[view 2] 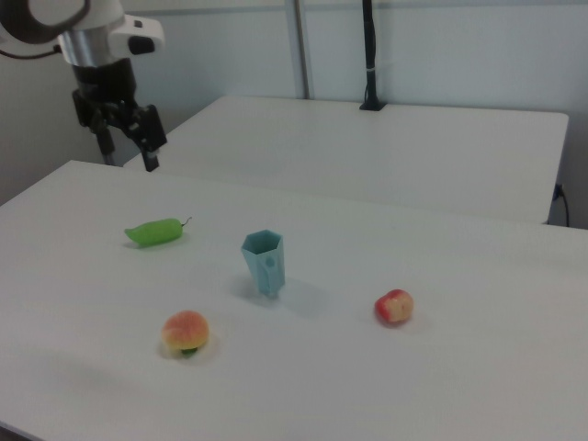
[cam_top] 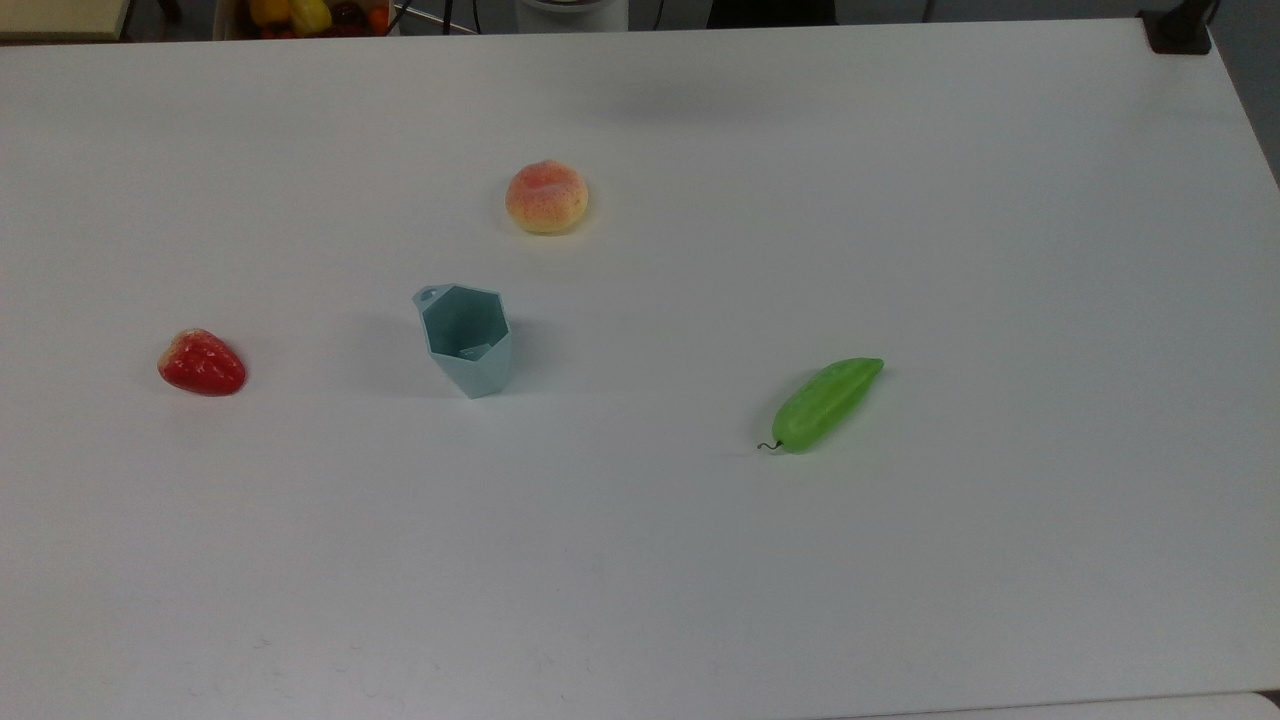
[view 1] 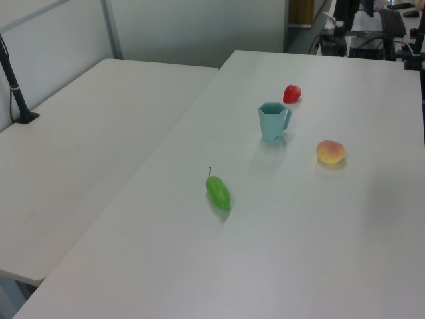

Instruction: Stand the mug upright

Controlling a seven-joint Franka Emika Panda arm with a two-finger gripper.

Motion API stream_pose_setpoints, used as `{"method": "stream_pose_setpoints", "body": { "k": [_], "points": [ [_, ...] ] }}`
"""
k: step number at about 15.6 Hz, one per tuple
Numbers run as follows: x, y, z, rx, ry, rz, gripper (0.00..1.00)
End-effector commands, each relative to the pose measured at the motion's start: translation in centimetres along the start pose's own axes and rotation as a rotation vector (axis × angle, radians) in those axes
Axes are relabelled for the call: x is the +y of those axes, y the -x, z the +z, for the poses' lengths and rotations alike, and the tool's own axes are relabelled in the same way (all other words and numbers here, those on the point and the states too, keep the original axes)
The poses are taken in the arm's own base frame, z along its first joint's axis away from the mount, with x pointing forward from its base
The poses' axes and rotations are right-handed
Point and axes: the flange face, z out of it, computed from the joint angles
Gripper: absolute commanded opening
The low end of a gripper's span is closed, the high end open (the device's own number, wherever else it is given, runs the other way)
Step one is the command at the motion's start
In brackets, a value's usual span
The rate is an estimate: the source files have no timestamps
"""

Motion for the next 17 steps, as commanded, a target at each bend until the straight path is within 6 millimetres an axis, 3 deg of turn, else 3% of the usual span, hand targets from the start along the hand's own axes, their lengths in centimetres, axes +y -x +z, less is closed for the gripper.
{"method": "stream_pose_setpoints", "body": {
  "k": [1,3,5,8,9,17],
  "points": [
    [0.2,-1.8,2.0,0.022,0.052,-0.072,1.0],
    [-1.5,-1.7,2.1,0.027,0.074,-0.099,1.0],
    [-1.7,-1.5,2.2,0.019,0.074,-0.106,1.0],
    [-0.6,-1.9,1.9,0.051,0.062,-0.092,1.0],
    [-1.2,-1.9,1.9,0.055,0.059,-0.103,1.0],
    [-0.1,-1.9,1.7,0.054,0.047,-0.153,1.0]
  ]
}}
